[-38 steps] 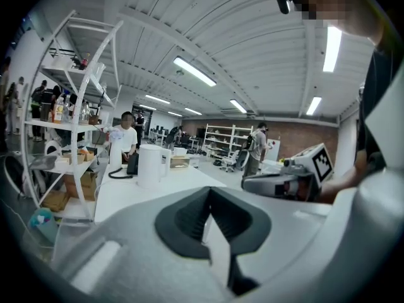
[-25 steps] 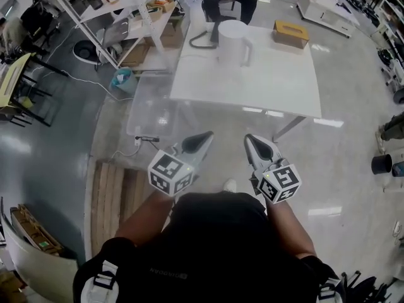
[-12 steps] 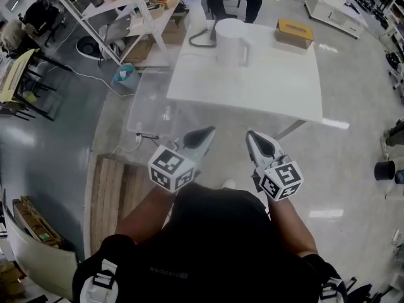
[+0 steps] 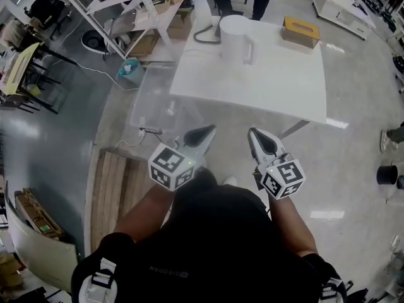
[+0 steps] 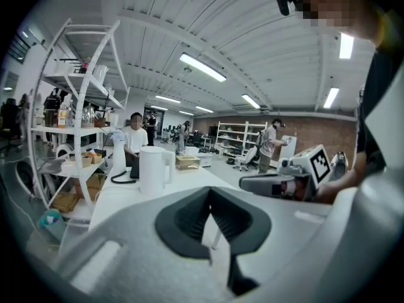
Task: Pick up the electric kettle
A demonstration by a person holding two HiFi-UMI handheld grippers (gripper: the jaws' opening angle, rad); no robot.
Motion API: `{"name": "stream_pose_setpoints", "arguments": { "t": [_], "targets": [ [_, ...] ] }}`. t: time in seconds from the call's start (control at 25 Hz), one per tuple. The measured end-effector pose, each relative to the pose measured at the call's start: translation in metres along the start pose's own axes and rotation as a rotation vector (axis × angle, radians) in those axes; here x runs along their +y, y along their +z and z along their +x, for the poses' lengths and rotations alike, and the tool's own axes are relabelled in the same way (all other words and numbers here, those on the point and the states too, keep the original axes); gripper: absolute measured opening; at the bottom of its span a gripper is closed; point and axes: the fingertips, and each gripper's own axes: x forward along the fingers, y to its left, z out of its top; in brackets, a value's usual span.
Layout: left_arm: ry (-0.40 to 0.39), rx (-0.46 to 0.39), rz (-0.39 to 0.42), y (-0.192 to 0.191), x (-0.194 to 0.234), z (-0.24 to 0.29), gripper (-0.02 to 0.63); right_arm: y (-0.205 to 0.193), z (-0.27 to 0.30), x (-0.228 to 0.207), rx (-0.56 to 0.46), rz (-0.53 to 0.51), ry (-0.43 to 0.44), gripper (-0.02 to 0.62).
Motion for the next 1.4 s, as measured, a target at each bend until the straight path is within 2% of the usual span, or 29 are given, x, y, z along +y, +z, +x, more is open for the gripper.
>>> {"name": "stream_pose_setpoints", "arguments": {
  "t": [0.24, 1.4],
  "targets": [
    [-0.010, 0.003, -0.025, -0.002, 0.005, 0.006, 0.003, -0.005, -0.001, -0.004, 0.008, 0.009, -0.016, 0.005],
    [-0.015, -0.017, -0.022, 0.009, 0.042, 0.018, 0.003, -0.003, 0.032, -0.012, 0.028, 0.004, -0.031, 0.005]
  ]
}}
